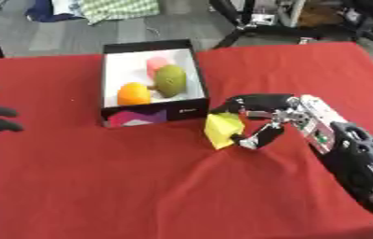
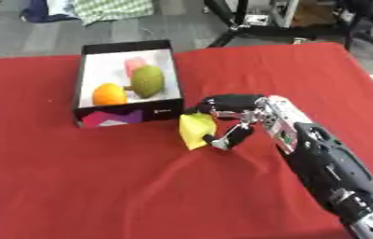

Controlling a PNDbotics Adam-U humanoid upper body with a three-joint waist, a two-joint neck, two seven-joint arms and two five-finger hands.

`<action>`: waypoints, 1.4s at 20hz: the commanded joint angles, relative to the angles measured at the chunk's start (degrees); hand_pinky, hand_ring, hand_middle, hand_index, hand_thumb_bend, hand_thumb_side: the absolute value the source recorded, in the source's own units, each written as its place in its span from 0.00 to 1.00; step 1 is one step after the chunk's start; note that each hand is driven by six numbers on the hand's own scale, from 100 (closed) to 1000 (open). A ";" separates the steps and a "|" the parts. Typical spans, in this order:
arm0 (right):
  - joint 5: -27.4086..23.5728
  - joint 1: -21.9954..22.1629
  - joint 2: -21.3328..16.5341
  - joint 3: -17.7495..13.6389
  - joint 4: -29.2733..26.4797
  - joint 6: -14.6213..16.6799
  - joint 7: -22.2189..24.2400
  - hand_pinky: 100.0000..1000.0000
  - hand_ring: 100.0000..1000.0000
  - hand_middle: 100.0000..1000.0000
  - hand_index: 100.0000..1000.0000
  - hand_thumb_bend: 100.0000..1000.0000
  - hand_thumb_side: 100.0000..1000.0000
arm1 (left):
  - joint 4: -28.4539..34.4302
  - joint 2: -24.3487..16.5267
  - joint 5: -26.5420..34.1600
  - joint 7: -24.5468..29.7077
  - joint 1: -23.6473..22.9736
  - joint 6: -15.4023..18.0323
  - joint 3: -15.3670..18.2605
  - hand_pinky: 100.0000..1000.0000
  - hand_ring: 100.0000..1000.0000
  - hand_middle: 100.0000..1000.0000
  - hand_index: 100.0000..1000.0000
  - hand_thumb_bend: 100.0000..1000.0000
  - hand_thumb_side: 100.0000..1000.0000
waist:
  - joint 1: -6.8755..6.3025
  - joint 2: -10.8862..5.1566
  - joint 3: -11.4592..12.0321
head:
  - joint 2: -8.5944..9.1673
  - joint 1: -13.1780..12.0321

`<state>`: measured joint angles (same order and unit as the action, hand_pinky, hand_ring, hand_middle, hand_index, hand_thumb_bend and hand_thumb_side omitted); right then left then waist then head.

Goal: Pick up objects on the table and place them in the box.

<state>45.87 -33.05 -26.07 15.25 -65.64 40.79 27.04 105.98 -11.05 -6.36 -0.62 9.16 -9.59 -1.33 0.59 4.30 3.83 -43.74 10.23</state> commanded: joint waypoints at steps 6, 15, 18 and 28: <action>-5.12 -0.84 -1.18 -0.89 -1.56 1.27 -0.07 0.99 0.81 0.37 1.00 0.00 0.12 | 0.82 -0.56 -0.11 -0.07 0.48 0.00 0.39 0.73 0.46 0.51 0.88 0.00 0.97 | -0.37 -1.09 -0.12 | -0.38 0.37; -22.71 -8.75 -3.13 -4.14 -6.46 -2.96 6.51 1.00 0.82 0.38 1.00 0.00 0.11 | 0.78 -0.50 -0.10 -0.05 0.44 0.00 0.37 0.73 0.46 0.51 0.88 0.00 0.97 | -0.46 -1.25 -0.06 | -0.38 1.90; -24.10 -12.34 -1.44 -6.26 -2.40 -4.93 7.32 1.00 0.83 0.38 1.00 0.00 0.11 | 0.79 -0.38 -0.10 -0.05 0.66 -0.02 0.37 0.73 0.46 0.51 0.88 0.00 0.97 | -0.68 -1.06 0.29 | -0.16 2.70; -9.88 -20.91 9.17 -14.76 16.41 -10.06 -4.28 1.00 0.85 0.41 1.00 0.00 0.14 | 1.05 0.41 0.19 0.95 2.57 0.02 -0.66 0.73 0.46 0.51 0.88 0.00 0.97 | -1.60 0.26 4.31 | 2.80 7.56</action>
<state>33.78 -52.41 -17.14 1.75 -50.38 31.17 24.64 105.98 -10.46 -6.32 0.05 10.94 -9.65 -1.87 -0.23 4.38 8.33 -41.90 17.08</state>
